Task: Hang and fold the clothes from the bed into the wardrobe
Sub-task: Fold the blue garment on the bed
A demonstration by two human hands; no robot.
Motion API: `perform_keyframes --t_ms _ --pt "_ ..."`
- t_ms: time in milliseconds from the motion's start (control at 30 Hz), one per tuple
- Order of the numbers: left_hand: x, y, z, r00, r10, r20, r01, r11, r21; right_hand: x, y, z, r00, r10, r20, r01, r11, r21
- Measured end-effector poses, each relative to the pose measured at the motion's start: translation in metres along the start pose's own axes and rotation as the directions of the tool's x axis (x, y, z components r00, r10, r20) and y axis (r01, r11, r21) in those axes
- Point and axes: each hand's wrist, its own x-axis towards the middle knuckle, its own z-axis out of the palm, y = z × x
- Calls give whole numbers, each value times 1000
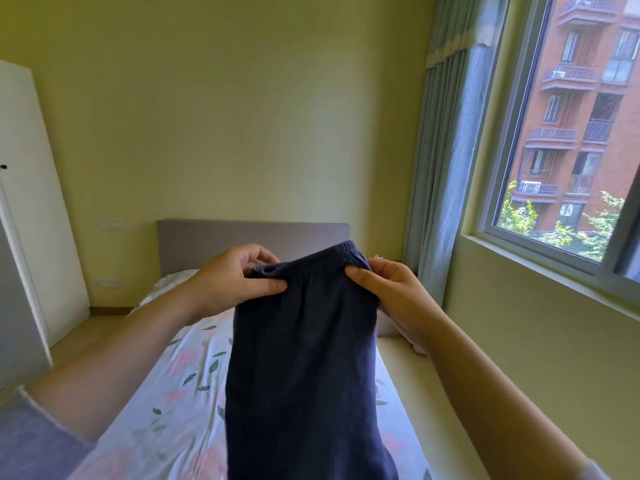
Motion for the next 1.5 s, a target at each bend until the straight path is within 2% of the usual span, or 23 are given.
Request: perform_keyframes --t_ms 200,300,433,600,700,833,933,1033,1200,1367,1433,1500 --pt "6 25 9 992 39 120 -41 999 14 12 -23 29 999 -49 9 50 978 -203" --pt "10 27 14 988 54 146 -49 998 -36 14 -27 32 998 -67 -4 64 970 -234" --pt "14 22 21 976 -9 219 32 995 -99 9 -17 21 997 -60 -50 47 971 -234" --pt "23 25 33 980 -1 197 -4 1000 23 -10 31 -12 984 57 -169 -89 979 -185" --pt "29 30 41 976 8 218 -34 993 115 -29 73 -28 949 166 -267 -211 966 -149" --pt "34 38 50 973 46 228 -104 963 248 -51 129 -32 894 335 -297 -369 927 -64" --pt "37 43 49 970 66 233 -138 941 308 -59 159 -24 849 447 -282 -471 882 -19" --pt "37 43 42 973 70 221 -136 944 299 -60 177 -13 818 519 -249 -536 844 -1" --pt "34 37 28 970 82 227 -142 954 263 -57 196 7 770 622 -141 -634 770 -69" --pt "29 27 13 980 72 188 -119 960 252 -57 210 14 617 784 62 -776 620 -120" --pt "28 23 10 985 71 156 -111 959 261 -59 216 13 605 791 94 -785 612 -98" --pt "27 19 8 989 65 130 -97 961 259 -61 221 12 641 760 105 -763 646 -18"
